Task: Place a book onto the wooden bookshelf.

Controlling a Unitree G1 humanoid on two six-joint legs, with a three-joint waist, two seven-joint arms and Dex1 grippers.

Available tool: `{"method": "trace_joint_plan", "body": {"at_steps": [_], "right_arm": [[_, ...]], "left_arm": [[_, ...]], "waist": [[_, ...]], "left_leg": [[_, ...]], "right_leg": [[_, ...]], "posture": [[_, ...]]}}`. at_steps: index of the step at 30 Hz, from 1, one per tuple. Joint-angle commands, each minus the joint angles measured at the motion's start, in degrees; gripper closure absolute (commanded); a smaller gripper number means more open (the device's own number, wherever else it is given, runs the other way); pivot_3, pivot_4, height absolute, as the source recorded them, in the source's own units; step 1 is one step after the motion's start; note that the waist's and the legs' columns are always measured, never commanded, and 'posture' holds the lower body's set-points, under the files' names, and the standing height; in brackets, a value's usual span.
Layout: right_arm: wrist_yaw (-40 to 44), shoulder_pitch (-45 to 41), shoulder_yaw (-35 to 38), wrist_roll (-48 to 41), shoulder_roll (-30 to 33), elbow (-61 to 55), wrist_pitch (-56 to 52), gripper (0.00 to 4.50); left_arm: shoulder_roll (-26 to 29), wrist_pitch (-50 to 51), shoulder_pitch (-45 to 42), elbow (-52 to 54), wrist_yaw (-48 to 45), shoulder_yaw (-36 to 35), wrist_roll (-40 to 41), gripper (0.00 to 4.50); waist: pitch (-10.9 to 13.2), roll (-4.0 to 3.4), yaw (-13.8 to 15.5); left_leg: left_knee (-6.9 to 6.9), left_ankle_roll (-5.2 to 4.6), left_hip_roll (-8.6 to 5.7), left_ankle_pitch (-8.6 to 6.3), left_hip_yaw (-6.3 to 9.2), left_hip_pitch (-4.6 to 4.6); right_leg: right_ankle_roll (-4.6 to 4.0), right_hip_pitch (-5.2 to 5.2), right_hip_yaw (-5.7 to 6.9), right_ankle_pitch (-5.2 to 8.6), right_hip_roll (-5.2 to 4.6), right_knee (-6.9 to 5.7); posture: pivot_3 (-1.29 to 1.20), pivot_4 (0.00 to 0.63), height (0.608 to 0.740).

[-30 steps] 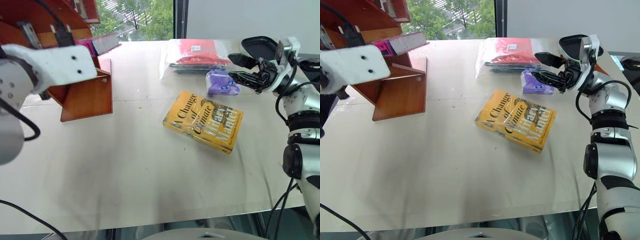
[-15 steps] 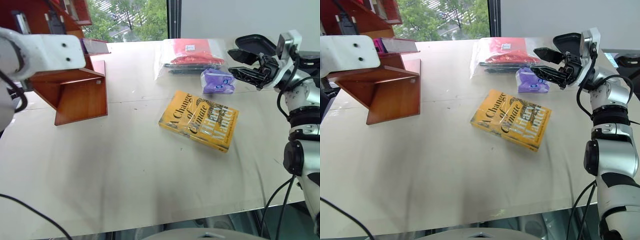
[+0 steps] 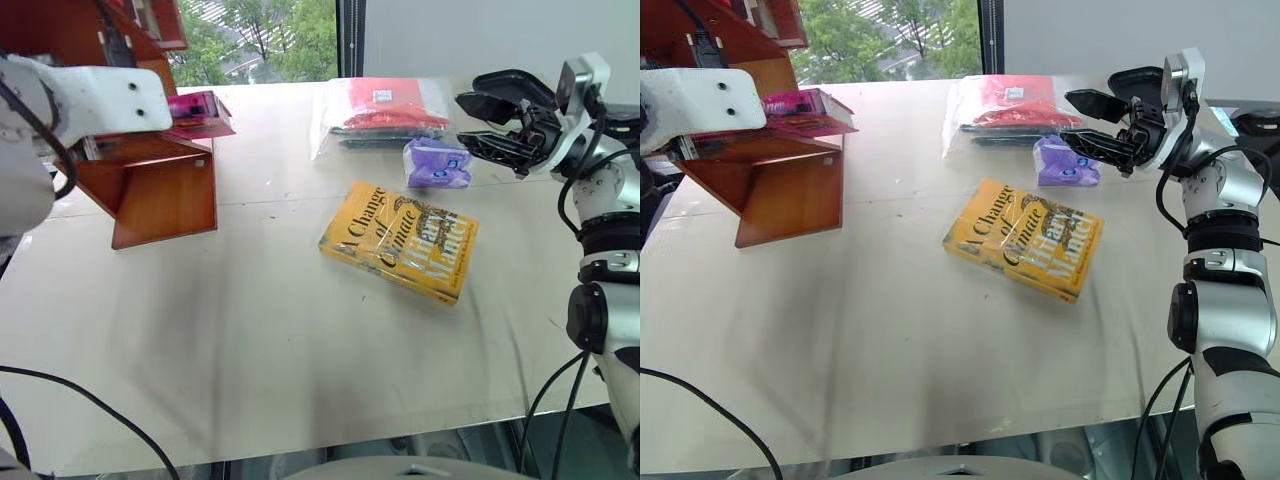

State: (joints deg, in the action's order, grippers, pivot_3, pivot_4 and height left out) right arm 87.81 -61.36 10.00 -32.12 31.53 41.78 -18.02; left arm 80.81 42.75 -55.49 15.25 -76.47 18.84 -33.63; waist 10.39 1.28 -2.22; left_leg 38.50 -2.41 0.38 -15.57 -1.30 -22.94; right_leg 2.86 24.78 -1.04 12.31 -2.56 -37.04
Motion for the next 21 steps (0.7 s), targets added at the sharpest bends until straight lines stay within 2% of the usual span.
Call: {"method": "trace_joint_plan", "body": {"at_steps": [1,7,13,18,19,21], "right_arm": [[1.2,-0.4,1.6,-1.4,0.5,-2.6,-0.3,0.00],[1.5,-0.8,1.7,-1.1,0.6,-1.8,0.1,0.00],[1.6,-1.0,1.5,-0.9,0.8,-1.6,0.3,0.00],[2.3,-1.3,1.1,-0.1,1.0,0.1,1.3,0.00],[2.4,-1.2,1.0,0.1,1.1,0.3,1.6,0.00],[2.6,-0.8,0.9,0.5,1.5,0.5,2.2,0.00]], "left_arm": [[0.3,0.5,-1.0,0.6,-1.2,-3.1,-2.0,0.05],[0.8,0.5,-0.9,0.9,-2.1,-4.9,-2.8,0.05],[2.3,1.8,1.9,4.7,-3.5,-11.5,0.8,0.05],[-2.6,7.7,5.6,12.2,-1.6,-19.4,6.7,0.05],[-5.5,8.7,5.5,13.6,0.6,-22.0,8.0,0.05],[-16.7,17.0,1.4,18.8,5.0,-27.2,12.2,0.05]], "waist": [[0.0,0.00,0.0],[0.0,0.00,0.1],[0.0,0.00,-0.1],[0.0,0.00,0.2],[0.0,0.00,0.2],[0.0,-0.05,0.5]], "left_leg": [[0.01,0.00,0.00,0.00,0.00,-0.01],[0.03,0.00,-0.01,0.00,0.02,-0.01],[0.03,0.04,0.00,0.02,0.02,-0.02],[0.06,0.00,0.00,0.00,0.05,-0.02],[0.10,0.00,0.00,0.00,0.07,-0.03],[0.19,0.02,0.00,0.01,0.10,-0.05]], "right_leg": [[0.00,0.00,0.00,0.00,-0.01,0.00],[0.00,0.00,0.02,0.00,-0.02,-0.02],[0.00,0.00,0.03,0.00,-0.02,0.00],[0.00,-0.02,0.07,0.00,-0.06,-0.02],[0.00,-0.02,0.09,0.00,-0.06,-0.04],[0.00,-0.03,0.11,0.00,-0.07,-0.08]], "posture": [[0.00,0.150,0.740],[0.00,0.150,0.740],[0.00,0.150,0.740],[0.00,0.150,0.740],[0.00,0.150,0.740],[0.00,0.150,0.740]]}}
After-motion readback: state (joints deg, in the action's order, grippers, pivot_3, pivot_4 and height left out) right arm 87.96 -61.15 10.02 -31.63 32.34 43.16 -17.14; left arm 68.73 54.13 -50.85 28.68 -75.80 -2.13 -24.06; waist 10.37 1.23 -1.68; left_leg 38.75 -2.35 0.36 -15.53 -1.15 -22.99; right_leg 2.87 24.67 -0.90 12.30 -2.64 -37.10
